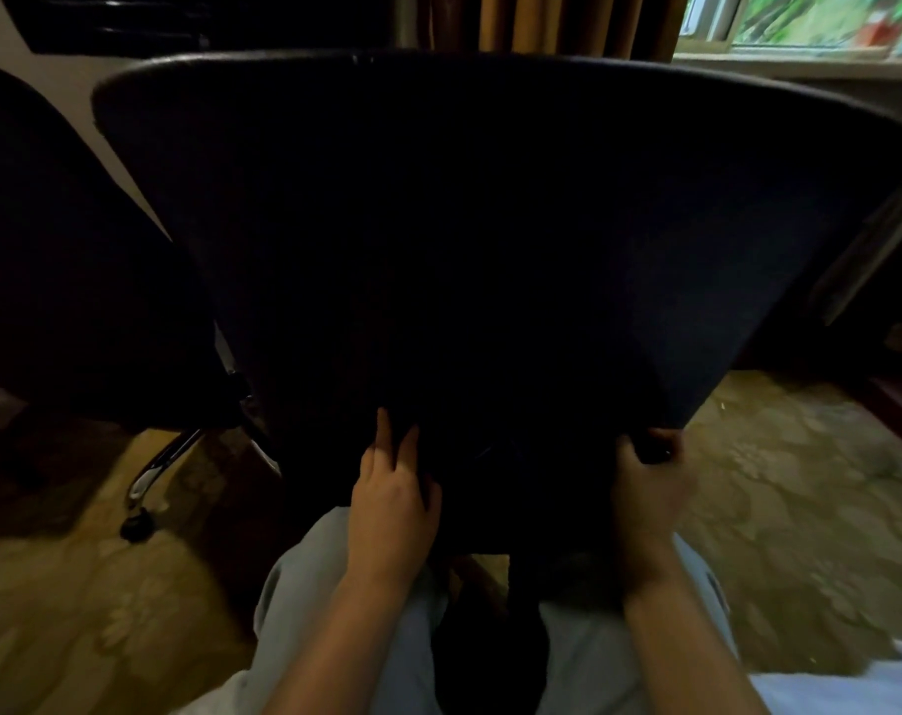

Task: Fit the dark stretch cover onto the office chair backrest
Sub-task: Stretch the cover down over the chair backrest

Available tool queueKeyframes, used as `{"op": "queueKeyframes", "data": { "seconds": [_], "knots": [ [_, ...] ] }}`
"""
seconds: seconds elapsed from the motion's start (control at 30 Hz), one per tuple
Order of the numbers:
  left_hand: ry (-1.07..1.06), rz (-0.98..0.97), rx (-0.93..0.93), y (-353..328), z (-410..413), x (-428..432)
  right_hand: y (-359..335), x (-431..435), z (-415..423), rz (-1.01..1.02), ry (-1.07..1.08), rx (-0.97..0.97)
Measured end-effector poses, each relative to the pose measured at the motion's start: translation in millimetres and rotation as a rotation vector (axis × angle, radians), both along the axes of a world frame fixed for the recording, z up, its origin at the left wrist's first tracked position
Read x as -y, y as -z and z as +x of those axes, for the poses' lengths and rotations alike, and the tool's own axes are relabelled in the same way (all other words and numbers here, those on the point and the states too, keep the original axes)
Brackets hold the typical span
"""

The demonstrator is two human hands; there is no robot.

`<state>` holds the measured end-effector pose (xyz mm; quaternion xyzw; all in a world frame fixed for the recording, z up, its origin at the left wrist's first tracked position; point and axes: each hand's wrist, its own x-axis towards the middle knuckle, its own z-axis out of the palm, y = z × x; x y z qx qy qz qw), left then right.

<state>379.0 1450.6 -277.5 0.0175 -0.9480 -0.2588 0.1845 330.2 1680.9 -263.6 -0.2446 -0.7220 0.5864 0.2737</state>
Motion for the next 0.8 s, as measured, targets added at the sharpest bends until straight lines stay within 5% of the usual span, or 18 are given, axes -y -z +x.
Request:
{"op": "queueKeyframes", "data": {
  "seconds": [0.23,0.63,0.8],
  "knots": [
    [0.013,-0.026,-0.03,2,-1,7,7,5,5,0.154,-0.197,0.017],
    [0.0,-0.004,-0.057,5,-4,7,2,-31,1,-0.007,0.069,-0.021],
    [0.018,0.002,-0.021,6,-3,2,8,18,5,0.086,-0.198,-0.017]
  ]
}}
